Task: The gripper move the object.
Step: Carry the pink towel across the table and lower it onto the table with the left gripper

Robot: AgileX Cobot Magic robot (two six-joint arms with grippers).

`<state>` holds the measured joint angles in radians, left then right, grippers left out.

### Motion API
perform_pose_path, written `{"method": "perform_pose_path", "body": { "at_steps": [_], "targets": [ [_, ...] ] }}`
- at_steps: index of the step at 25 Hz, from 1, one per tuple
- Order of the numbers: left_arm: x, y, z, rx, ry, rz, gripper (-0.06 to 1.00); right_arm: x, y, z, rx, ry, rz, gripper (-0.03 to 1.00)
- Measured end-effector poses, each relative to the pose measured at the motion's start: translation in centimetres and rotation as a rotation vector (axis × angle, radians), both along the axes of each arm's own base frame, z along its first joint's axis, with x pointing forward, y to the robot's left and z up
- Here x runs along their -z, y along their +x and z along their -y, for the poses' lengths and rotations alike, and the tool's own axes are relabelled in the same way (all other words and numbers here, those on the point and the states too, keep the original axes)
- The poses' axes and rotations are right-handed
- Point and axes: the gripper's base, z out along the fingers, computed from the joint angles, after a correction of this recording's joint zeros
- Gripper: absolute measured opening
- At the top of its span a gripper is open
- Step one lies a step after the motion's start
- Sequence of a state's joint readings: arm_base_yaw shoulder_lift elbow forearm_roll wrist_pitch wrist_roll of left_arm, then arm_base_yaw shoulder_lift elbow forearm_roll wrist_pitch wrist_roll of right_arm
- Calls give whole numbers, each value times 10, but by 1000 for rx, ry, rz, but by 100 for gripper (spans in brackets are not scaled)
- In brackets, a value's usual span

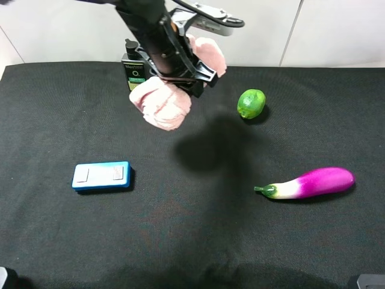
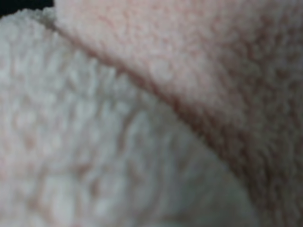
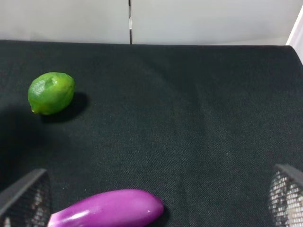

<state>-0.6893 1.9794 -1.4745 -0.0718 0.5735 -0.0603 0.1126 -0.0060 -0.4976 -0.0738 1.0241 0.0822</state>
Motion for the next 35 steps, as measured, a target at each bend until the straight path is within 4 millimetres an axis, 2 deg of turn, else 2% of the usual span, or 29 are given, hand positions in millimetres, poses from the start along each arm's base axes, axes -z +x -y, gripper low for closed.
{"method": "perform_pose_path", "body": {
  "at_steps": [19, 30, 35],
  "targets": [
    [45, 41, 33, -4, -52, 75, 57, 0, 0, 0, 0, 0, 0, 69],
    [75, 45, 37, -11, -44, 66, 57, 0, 0, 0, 0, 1, 0, 69],
    [76, 47, 38, -29, -62, 73, 57, 0, 0, 0, -1, 2, 0, 69]
  ]
}}
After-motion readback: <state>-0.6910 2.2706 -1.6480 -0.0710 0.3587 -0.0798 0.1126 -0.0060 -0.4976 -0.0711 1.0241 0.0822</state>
